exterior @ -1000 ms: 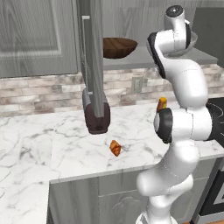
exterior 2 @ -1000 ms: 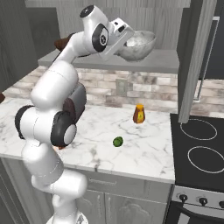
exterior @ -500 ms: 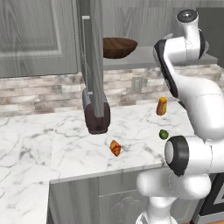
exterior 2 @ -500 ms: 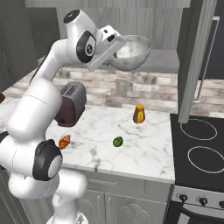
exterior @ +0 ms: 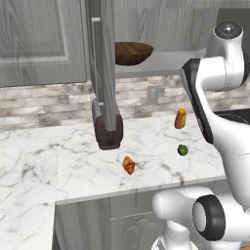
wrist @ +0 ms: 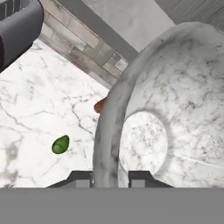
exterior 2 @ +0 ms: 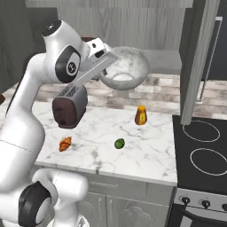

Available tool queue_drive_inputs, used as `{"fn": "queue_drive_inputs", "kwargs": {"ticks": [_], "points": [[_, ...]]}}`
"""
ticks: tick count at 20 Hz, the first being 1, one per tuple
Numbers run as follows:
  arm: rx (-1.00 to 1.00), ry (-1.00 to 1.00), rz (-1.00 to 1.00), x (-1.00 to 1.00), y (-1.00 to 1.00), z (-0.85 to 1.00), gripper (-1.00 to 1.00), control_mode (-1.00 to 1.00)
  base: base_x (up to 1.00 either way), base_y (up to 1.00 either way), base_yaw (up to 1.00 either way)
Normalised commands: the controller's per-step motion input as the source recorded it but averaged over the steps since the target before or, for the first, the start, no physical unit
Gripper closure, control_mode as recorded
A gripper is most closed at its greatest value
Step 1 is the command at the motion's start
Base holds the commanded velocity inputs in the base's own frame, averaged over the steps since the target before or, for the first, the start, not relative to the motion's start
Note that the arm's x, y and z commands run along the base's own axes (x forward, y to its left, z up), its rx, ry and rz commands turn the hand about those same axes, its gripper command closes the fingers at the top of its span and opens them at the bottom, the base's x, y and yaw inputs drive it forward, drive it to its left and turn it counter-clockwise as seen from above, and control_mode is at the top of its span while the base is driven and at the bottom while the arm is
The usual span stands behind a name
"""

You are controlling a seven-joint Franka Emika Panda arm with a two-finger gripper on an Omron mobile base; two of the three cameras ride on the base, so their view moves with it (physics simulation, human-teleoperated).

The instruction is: Pick both bowls and place them on the counter. Then place the avocado in one bowl and place the croissant in the other bowl.

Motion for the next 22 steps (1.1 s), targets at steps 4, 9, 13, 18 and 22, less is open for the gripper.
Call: {"fn": "queue_drive_inputs", "kwargs": {"ticks": [4,9,13,18,22], "points": [[0.05,0.04,-0.01,-0.93,0.20,-0.21,1.00,-1.00,0.00,0.00,0.00],[0.03,0.05,0.00,-0.74,0.22,-0.31,1.00,-1.00,0.00,0.00,0.00],[0.00,0.11,0.00,-0.53,0.30,-0.40,1.00,-1.00,0.00,0.00,0.00],[0.03,0.19,0.02,-0.25,0.37,-0.55,1.00,-1.00,0.00,0.00,0.00],[0.09,0.23,0.11,0.02,0.39,-0.59,1.00,-1.00,0.00,0.00,0.00]]}}
